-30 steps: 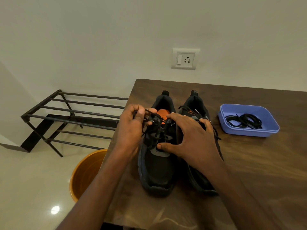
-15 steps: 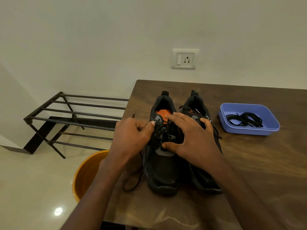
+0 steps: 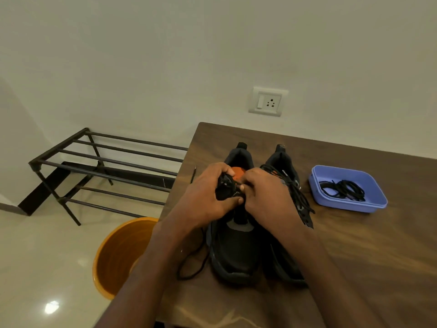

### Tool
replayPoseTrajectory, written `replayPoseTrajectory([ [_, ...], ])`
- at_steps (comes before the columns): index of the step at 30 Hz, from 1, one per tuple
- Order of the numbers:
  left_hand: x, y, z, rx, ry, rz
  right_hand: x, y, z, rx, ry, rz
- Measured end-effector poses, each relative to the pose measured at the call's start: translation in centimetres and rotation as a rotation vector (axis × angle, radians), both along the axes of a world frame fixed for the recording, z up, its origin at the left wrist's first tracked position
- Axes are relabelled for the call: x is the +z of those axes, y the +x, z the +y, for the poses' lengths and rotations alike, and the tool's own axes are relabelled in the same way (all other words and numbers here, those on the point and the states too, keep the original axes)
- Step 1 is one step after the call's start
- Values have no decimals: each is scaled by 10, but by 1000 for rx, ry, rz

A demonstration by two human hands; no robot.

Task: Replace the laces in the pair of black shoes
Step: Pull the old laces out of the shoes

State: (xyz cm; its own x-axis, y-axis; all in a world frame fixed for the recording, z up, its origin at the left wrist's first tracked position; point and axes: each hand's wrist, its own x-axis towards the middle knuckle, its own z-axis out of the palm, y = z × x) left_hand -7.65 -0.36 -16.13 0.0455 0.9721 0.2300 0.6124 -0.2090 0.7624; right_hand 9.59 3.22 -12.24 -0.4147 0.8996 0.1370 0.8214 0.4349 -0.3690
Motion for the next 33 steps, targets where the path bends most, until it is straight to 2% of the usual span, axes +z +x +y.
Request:
replayPoseTrajectory([
  [4, -1, -4, -1, 24, -2, -26, -4, 14, 9, -80, 16, 177],
  [8, -3, -1, -3, 25, 8, -73, -11, 10, 6, 50, -10, 268],
  [11, -5, 4, -5, 40, 46, -121, -17, 0, 7, 98, 47, 345],
  [17, -9, 7, -6, 55, 48, -109, -17, 16, 4, -155, 116, 662],
  [19, -8, 6, -6, 54, 44, -102, -17, 19, 5, -156, 209, 586],
  [22, -6, 7, -6, 58, 52, -115, -15, 10, 7, -73, 307, 262],
  [24, -5, 7, -6, 63, 59, -112, -14, 0, 6, -11, 302, 80],
  [25, -5, 7, -6, 65, 63, -103, -17, -2, 7, -1, 276, 50],
  [27, -6, 6, -5, 68, 53, -82, -23, 0, 8, -62, 246, 189],
  [30, -6, 4, -4, 66, 33, -78, -16, 15, 6, -291, 350, 577],
  [31, -5, 4, -4, 65, 31, -69, -13, 21, 4, -349, 417, 596],
  [33, -4, 3, -3, 62, 31, -47, -7, 26, 2, -354, 511, 411],
])
